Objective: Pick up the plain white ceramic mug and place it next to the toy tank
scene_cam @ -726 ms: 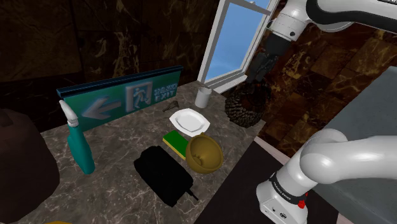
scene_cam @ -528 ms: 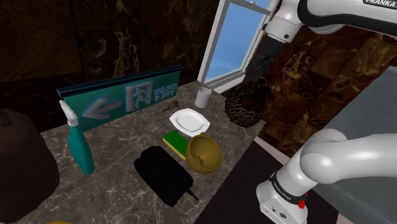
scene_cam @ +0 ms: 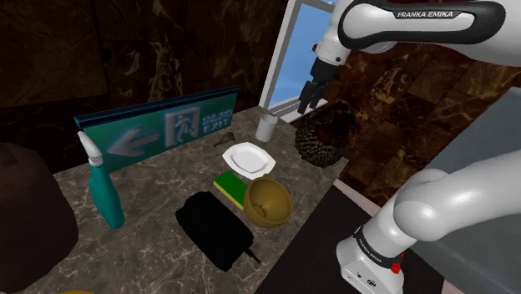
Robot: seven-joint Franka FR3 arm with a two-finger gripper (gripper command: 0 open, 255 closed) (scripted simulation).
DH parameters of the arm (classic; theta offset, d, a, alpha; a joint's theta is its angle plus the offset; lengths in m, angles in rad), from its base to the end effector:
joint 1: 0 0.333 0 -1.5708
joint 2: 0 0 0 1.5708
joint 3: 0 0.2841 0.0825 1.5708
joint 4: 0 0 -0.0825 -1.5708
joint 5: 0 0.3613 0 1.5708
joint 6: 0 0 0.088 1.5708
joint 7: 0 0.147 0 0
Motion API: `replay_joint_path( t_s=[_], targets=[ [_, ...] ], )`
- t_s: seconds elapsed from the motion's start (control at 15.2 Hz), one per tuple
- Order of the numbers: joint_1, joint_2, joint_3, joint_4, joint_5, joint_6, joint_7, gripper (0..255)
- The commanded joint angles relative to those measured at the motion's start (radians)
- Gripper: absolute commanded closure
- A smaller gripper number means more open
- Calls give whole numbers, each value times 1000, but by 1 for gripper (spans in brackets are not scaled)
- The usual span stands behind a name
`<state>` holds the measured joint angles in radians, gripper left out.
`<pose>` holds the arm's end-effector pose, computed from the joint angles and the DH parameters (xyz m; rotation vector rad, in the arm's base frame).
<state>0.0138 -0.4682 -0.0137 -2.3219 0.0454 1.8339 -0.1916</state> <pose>0.4005 0.0053 0.4535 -3.0773 -0.2792 0.0233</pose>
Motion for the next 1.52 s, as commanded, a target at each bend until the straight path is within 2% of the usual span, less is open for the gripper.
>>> replay_joint_path(
  t_s=[0.0,0.59,1.12,1.45],
  targets=[
    [1,84,-4,30,-15,39,-29,0],
    [-2,451,-17,228,-82,147,-142,0],
    [-3,772,-19,478,-141,171,-217,0],
    [-6,792,-21,436,-143,233,-216,0]
  ],
)
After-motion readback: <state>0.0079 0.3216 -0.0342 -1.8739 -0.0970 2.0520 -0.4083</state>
